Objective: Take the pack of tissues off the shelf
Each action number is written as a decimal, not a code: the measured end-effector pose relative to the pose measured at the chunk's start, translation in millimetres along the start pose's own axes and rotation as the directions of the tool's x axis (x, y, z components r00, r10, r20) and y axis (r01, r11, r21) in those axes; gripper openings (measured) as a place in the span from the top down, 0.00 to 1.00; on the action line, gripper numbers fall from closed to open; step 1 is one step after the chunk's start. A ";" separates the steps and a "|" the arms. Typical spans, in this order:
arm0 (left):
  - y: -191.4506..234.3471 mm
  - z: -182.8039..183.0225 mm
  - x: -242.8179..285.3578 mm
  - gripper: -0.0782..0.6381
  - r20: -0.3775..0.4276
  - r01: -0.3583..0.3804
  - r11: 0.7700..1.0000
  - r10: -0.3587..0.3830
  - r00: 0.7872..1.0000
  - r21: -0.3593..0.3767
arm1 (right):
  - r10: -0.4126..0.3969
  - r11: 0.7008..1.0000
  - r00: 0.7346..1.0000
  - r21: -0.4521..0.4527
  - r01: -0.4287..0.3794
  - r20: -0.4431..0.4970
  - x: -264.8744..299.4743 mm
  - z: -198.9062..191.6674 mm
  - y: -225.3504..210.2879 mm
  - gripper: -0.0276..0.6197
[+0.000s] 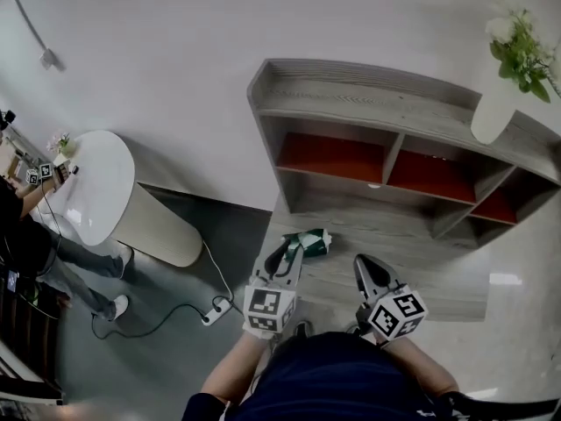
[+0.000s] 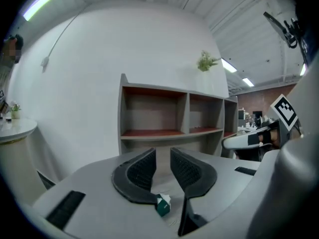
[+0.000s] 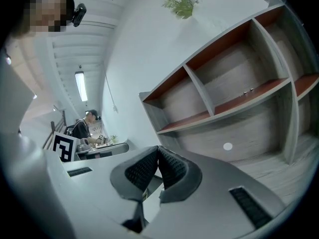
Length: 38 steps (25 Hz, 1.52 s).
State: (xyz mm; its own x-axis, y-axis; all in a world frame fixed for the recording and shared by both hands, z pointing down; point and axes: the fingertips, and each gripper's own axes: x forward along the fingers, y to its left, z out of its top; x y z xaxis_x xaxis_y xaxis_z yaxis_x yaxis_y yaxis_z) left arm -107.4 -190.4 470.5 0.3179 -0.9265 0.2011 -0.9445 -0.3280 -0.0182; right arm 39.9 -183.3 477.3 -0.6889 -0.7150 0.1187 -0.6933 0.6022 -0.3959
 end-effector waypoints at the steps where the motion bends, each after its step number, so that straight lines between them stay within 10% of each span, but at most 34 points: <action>1: 0.1 5.9 -3.2 0.78 0.017 -0.006 1.000 0.006 1.000 -0.009 | 0.001 1.000 1.000 -0.006 -0.001 0.008 0.1 2.3 1.4 0.94; 22: 13.6 88.3 0.2 0.85 0.202 -0.022 1.000 0.020 0.979 0.007 | 0.031 0.927 0.974 -0.370 0.056 0.225 21.9 113.3 2.2 0.94; 38: 36.1 78.4 5.8 0.85 0.195 -0.071 0.997 0.077 0.978 -0.036 | 0.024 0.952 0.977 -0.303 0.042 0.212 42.2 101.3 1.5 0.94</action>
State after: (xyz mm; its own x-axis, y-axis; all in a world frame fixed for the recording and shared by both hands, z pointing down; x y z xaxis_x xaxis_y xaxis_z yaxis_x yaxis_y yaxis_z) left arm -133.2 -222.1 394.2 0.2542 -0.9671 0.0046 -0.9671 -0.2542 0.0027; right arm 31.2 -248.6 389.5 -0.6451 -0.7591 -0.0868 -0.7531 0.6509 -0.0960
